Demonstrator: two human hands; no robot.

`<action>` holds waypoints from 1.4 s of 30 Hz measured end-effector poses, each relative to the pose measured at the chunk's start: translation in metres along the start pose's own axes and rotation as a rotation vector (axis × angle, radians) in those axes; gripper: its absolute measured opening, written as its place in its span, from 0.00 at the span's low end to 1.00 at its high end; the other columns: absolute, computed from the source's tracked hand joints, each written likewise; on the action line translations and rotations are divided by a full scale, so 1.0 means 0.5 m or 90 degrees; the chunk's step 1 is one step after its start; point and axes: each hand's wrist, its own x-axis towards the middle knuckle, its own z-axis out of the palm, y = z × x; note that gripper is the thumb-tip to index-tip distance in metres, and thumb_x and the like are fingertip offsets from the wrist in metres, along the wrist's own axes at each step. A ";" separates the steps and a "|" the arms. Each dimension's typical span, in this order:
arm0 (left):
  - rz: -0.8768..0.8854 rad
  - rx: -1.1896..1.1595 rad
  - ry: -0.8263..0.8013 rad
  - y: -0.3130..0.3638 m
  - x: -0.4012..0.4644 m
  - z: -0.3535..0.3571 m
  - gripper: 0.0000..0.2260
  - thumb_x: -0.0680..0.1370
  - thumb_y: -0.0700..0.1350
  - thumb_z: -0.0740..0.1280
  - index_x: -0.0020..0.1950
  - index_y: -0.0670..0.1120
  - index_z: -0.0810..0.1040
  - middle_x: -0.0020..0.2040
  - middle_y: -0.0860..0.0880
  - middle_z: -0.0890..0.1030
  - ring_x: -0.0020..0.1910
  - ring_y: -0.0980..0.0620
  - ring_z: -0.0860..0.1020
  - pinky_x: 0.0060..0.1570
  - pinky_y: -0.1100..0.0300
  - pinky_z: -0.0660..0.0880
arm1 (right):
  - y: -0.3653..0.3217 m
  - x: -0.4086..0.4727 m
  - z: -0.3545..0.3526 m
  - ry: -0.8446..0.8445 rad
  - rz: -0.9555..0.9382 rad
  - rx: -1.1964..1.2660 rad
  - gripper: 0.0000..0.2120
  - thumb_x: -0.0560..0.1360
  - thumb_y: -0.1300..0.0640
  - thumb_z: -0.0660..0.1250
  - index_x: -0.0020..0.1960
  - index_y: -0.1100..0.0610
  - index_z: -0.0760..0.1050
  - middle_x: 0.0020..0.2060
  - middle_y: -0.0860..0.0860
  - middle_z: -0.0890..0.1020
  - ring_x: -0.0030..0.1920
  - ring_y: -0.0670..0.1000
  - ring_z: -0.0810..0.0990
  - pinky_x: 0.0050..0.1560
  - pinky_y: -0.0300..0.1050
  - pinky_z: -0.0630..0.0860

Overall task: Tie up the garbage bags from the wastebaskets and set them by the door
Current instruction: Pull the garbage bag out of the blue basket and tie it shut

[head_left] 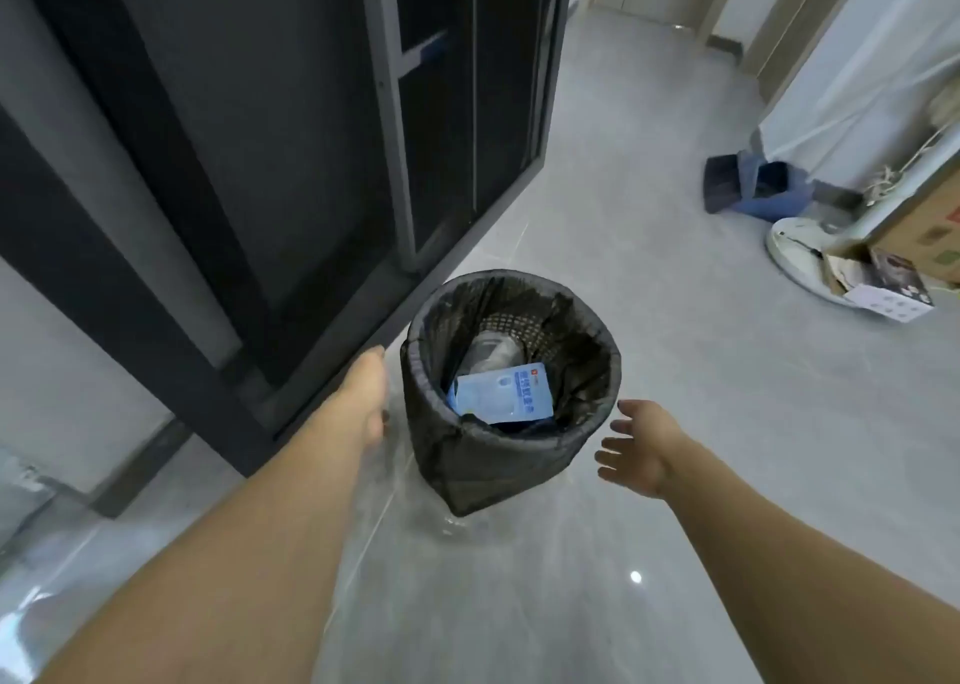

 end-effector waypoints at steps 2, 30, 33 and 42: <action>-0.031 -0.015 -0.033 -0.006 0.019 0.004 0.19 0.81 0.58 0.56 0.52 0.43 0.72 0.46 0.45 0.75 0.44 0.44 0.74 0.51 0.53 0.72 | -0.001 0.014 0.012 -0.002 -0.005 0.002 0.22 0.79 0.50 0.57 0.68 0.61 0.67 0.62 0.60 0.71 0.57 0.61 0.74 0.62 0.57 0.68; 0.455 0.864 0.309 0.081 0.023 0.063 0.05 0.78 0.39 0.64 0.50 0.42 0.78 0.51 0.42 0.82 0.51 0.41 0.80 0.39 0.54 0.72 | -0.095 0.014 0.026 0.401 -0.516 -0.657 0.13 0.79 0.53 0.57 0.42 0.58 0.74 0.43 0.56 0.78 0.42 0.60 0.75 0.39 0.46 0.70; 0.514 0.966 0.316 0.093 0.000 0.080 0.10 0.74 0.33 0.63 0.52 0.42 0.78 0.53 0.42 0.81 0.53 0.41 0.80 0.43 0.53 0.74 | -0.115 -0.007 0.033 0.308 -0.520 -0.602 0.11 0.80 0.54 0.57 0.46 0.59 0.74 0.45 0.55 0.78 0.44 0.57 0.74 0.42 0.45 0.68; 0.469 0.560 0.171 0.130 -0.012 0.081 0.06 0.75 0.41 0.64 0.45 0.40 0.78 0.44 0.44 0.78 0.46 0.40 0.78 0.42 0.55 0.73 | -0.163 -0.051 0.060 0.138 -0.473 -0.273 0.12 0.77 0.54 0.62 0.47 0.63 0.75 0.38 0.55 0.77 0.40 0.56 0.75 0.42 0.48 0.73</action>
